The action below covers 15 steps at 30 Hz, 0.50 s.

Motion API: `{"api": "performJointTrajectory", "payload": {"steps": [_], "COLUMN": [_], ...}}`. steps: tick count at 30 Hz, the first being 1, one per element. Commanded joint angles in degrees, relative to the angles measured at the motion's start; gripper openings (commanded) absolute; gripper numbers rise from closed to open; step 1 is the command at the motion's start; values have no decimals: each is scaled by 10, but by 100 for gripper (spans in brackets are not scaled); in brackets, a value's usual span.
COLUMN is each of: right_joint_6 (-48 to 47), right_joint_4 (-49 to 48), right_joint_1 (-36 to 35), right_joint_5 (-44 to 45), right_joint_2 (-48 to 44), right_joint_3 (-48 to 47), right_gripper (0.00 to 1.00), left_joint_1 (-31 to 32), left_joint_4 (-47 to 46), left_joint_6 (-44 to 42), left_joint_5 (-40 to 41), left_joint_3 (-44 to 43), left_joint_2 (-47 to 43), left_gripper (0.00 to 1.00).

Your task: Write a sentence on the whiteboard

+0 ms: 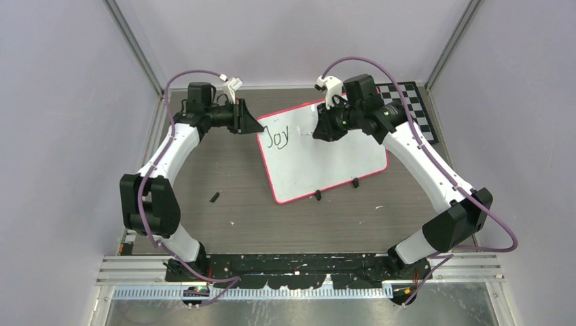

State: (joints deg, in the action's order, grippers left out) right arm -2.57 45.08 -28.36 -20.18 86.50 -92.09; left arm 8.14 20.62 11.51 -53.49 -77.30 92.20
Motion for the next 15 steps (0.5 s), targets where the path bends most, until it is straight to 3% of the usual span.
{"api": "performJointTrajectory", "payload": {"steps": [1,3,15], "right_joint_6": [-2,-2,42], "right_joint_4": [-24,-28,-74], "right_joint_1": [2,1,1], "right_joint_5": [-27,-28,20], "right_joint_2": [-13,-12,12], "right_joint_3": [2,7,12], "right_gripper": [0,0,0], "left_joint_1": [4,5,18], "left_joint_4": [1,1,3], "left_joint_6": [-10,-11,-13], "left_joint_5": [-26,-27,-22], "left_joint_3": [-30,-30,-32], "left_joint_2": [6,9,21], "left_gripper": [31,35,33]}}
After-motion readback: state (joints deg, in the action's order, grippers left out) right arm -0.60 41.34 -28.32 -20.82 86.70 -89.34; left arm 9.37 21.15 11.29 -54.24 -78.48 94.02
